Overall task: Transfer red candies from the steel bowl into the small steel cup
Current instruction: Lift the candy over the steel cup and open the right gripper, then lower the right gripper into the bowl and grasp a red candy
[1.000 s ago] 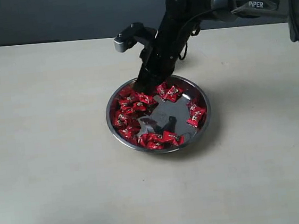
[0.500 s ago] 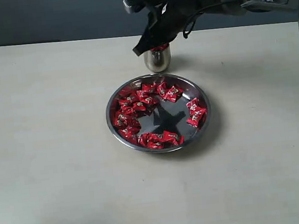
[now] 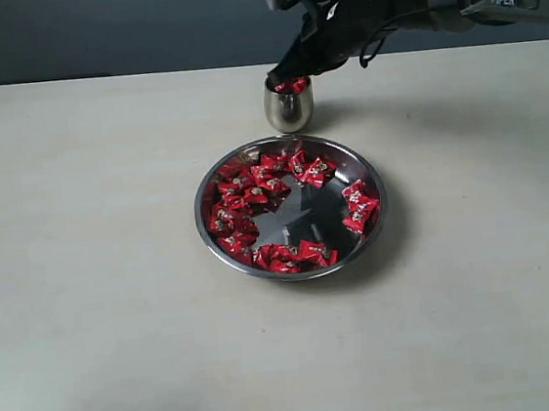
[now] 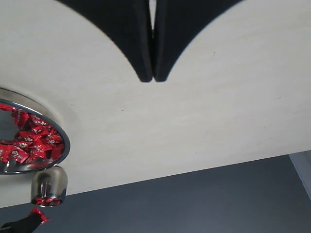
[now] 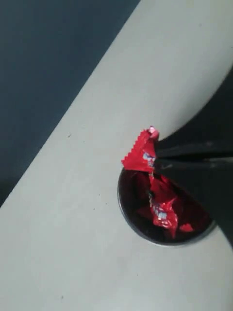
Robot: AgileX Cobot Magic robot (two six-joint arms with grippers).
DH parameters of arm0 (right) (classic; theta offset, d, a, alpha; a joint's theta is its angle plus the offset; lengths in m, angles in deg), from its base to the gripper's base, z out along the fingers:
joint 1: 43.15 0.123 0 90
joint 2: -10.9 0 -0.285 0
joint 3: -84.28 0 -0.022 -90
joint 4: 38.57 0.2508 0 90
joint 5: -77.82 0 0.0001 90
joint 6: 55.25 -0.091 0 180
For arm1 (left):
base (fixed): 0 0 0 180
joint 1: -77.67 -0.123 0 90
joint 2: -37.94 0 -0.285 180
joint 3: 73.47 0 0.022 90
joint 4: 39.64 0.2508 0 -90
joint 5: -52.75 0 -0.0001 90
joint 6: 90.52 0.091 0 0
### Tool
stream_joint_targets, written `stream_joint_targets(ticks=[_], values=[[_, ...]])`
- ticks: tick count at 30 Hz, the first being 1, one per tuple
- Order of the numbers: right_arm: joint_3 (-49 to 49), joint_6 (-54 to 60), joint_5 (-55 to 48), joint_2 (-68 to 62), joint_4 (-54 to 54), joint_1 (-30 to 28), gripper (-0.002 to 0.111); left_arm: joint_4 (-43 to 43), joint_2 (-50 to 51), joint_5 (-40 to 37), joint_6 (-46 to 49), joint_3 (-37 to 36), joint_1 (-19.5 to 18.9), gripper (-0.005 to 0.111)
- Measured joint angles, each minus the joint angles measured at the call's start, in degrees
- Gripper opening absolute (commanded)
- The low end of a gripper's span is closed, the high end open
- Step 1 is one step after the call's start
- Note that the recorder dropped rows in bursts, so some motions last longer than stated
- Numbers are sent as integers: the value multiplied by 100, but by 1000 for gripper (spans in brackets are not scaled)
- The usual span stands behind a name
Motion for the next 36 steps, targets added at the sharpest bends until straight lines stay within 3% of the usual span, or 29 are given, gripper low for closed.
stream_joint_targets(ticks=[8, 16, 29, 32, 34, 36], values=[[0, 0, 126, -116, 199, 0, 1, 0, 0, 0, 0, 0, 0, 0], [0, 0, 166, -116, 454, 0, 22, 0, 0, 0, 0, 0, 0, 0], [0, -9, 79, -68, 591, 0, 21, 0, 0, 0, 0, 0, 0, 0], [0, -24, -120, 102, 591, 0, 13, 0, 0, 0, 0, 0, 0, 0], [0, -24, -228, 241, 602, 0, 2, 0, 0, 0, 0, 0, 0, 0], [0, -24, -356, 397, 602, 0, -1, 0, 0, 0, 0, 0, 0, 0]])
